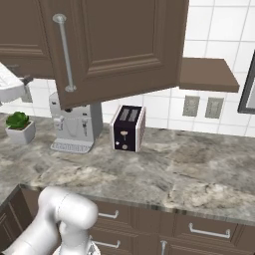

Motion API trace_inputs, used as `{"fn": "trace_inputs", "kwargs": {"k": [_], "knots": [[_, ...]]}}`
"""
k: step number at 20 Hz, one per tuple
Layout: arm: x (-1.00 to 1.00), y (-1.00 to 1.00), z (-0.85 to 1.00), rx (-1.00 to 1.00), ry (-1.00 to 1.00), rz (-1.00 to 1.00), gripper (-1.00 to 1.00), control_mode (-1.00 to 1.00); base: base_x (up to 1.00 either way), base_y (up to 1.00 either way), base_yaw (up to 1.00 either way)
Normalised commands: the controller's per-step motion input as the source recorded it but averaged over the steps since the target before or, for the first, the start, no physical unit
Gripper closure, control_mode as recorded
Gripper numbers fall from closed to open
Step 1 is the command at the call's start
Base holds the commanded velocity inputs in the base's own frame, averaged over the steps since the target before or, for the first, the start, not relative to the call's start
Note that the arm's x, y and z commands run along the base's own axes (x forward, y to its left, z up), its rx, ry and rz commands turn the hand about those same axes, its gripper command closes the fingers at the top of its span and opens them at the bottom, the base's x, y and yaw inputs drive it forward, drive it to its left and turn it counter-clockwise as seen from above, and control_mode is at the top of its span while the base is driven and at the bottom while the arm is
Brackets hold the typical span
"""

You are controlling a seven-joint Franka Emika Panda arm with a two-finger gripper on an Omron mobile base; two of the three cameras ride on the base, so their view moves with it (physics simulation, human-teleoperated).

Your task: Open the cabinet directly in front. Then move the liquor and the mug to the dining counter with the candle on it.

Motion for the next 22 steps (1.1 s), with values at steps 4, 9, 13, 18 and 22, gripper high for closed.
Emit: {"fn": "trace_inputs", "kwargs": {"k": [4,9,13,18,22], "knots": [[1.00,-0.19,-0.07,0.00,0.24,-0.32,-1.00,-1.00,0.00,0.00,0.00],[0.94,-0.37,-0.15,0.00,0.28,-0.29,-1.00,-1.00,0.00,0.00,0.00],[0.02,-0.96,-0.06,0.09,0.33,-0.35,-1.00,-1.00,0.00,0.00,0.00],[-0.81,-1.00,0.00,0.17,0.23,-0.40,-1.00,-1.00,0.00,0.00,0.00],[-0.99,-1.00,-0.01,0.19,0.15,-0.36,-1.00,-1.00,0.00,0.00,0.00]]}}
